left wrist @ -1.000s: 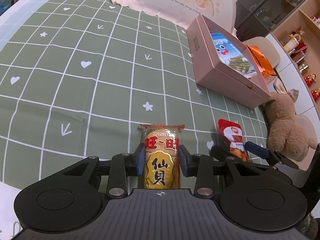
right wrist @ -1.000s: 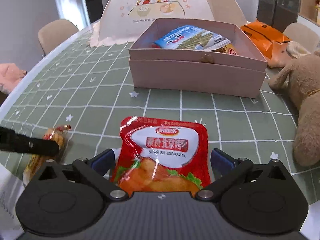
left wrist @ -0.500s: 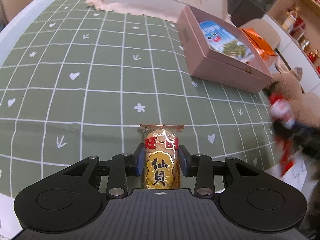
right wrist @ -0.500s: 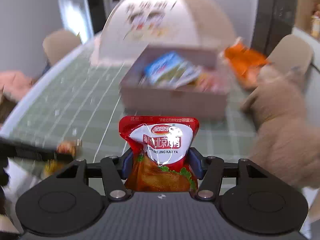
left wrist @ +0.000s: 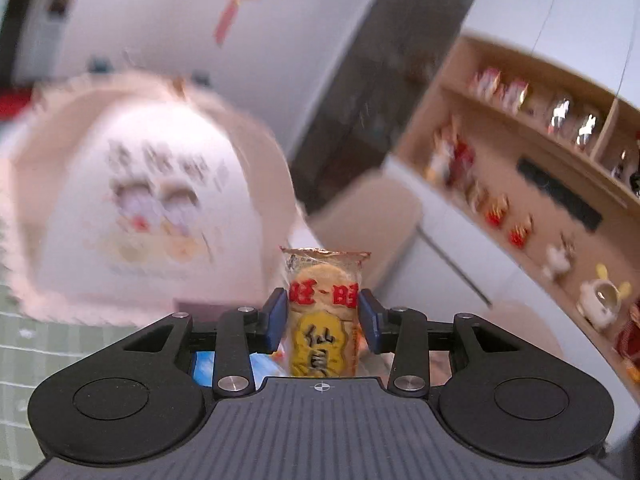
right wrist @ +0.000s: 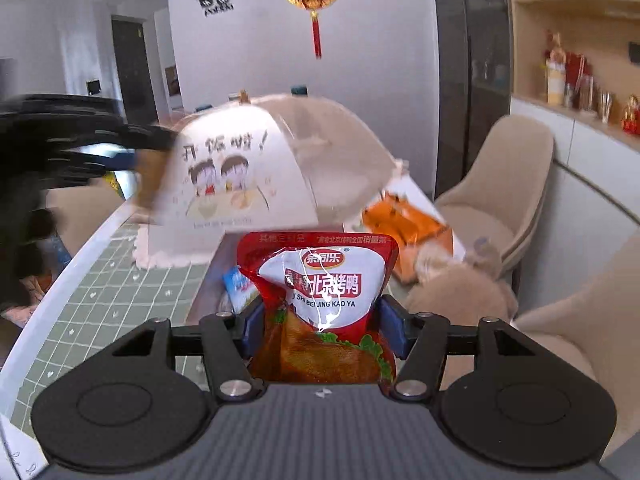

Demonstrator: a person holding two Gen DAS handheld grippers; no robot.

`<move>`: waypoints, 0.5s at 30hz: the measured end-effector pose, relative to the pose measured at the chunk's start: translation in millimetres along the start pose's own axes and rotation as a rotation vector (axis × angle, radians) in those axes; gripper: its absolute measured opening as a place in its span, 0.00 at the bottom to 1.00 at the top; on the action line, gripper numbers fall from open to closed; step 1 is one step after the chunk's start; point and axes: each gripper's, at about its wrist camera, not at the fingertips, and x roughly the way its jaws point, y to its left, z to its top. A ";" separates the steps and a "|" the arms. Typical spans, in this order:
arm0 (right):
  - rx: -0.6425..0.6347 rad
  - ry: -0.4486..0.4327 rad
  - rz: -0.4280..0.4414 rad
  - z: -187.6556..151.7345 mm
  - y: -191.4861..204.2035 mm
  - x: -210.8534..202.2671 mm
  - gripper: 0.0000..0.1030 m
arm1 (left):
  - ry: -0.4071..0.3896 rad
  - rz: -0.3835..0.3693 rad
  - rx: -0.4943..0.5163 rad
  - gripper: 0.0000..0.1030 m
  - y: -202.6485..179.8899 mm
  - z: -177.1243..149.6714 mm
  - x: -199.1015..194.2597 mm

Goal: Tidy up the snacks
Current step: 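Carry both packs over the pink box and open both tools to drop them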

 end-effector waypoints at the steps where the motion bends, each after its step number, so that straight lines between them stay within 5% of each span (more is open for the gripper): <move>1: -0.018 -0.011 -0.005 1.6 2.5 -0.9 0.58 | 0.004 0.023 -0.009 0.41 6.5 0.8 14.0; 8: -0.060 0.034 -0.026 12.1 -1.5 8.7 0.58 | -0.061 0.047 -0.091 0.41 36.4 -33.7 18.0; 12: -0.086 -0.034 -0.007 49.1 0.2 22.4 0.59 | -0.050 0.119 -0.096 0.41 45.0 -59.6 -7.5; 15: -0.145 -0.086 0.040 80.4 17.1 55.5 0.78 | 0.007 0.158 -0.129 0.41 53.9 -76.7 -13.5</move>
